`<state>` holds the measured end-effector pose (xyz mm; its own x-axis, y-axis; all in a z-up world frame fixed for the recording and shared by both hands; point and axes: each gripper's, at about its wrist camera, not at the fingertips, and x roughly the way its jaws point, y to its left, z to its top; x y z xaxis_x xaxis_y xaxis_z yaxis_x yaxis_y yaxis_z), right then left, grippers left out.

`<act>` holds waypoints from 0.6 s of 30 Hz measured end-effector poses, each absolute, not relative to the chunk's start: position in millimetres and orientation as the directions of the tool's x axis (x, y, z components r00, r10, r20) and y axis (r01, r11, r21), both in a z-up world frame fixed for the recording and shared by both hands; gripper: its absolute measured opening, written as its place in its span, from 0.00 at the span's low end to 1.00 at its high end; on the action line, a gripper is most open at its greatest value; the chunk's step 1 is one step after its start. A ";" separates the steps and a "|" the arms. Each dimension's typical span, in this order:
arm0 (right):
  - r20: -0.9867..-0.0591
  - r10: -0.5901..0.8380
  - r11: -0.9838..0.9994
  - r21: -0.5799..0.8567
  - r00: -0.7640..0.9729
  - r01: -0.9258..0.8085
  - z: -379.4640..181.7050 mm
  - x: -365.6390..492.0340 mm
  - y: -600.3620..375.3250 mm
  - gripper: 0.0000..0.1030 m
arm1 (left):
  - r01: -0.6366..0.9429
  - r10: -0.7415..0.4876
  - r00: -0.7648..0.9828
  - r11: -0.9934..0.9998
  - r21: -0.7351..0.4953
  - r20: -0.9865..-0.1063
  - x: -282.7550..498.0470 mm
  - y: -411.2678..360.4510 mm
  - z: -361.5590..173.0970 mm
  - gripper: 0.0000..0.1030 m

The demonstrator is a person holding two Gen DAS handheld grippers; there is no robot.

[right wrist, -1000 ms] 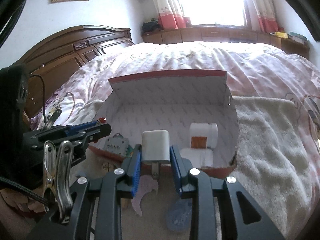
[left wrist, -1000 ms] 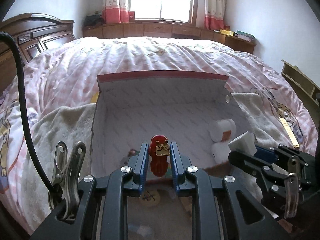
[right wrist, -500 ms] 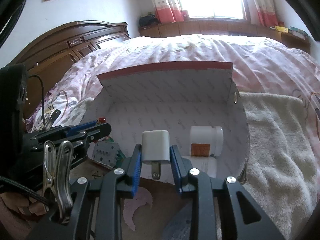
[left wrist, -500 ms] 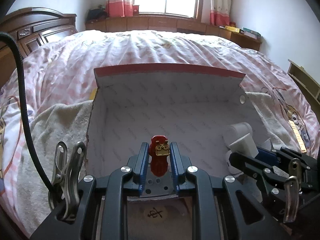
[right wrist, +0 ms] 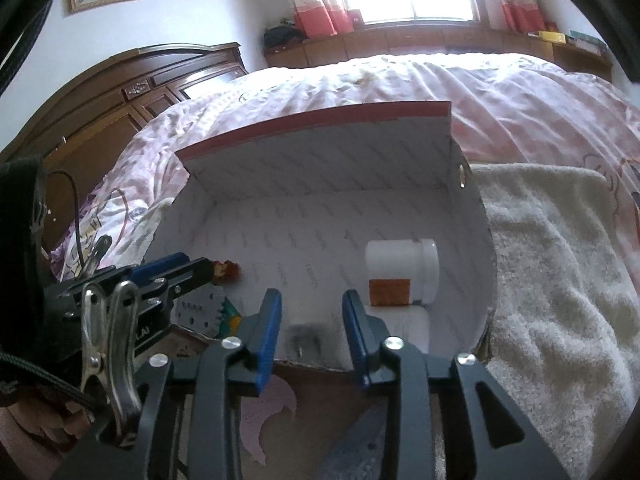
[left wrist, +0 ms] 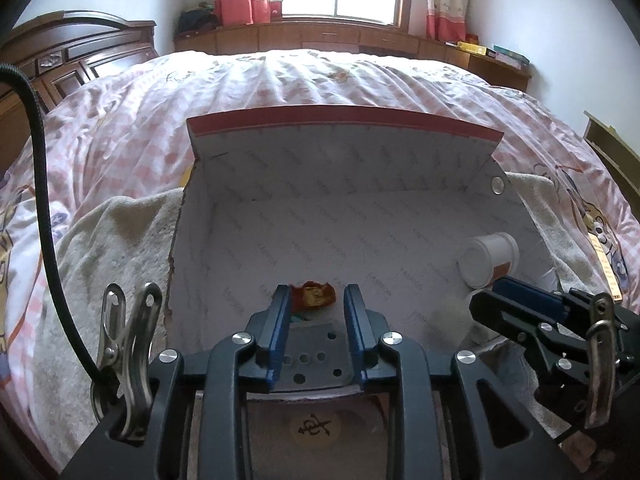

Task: Organize rigid objects
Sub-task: 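Lower both items into the box and open both grippers, then withdraw both grippers from the box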

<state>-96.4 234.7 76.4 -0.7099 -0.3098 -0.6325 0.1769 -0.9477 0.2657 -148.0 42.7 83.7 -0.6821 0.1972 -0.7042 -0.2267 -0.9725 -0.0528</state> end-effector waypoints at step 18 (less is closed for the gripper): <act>-0.613 -0.313 -0.947 0.263 -0.726 0.186 83.7 -77.8 232.4 0.37 | -0.214 0.209 -0.700 -0.974 -0.079 -0.683 -124.0 33.4 97.0 0.26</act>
<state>-77.8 232.4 83.7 -0.7258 -0.3130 -0.6126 0.1860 -0.9466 0.2633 -124.0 33.4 97.0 -0.6997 0.2093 -0.6832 -0.2140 -0.9736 -0.0791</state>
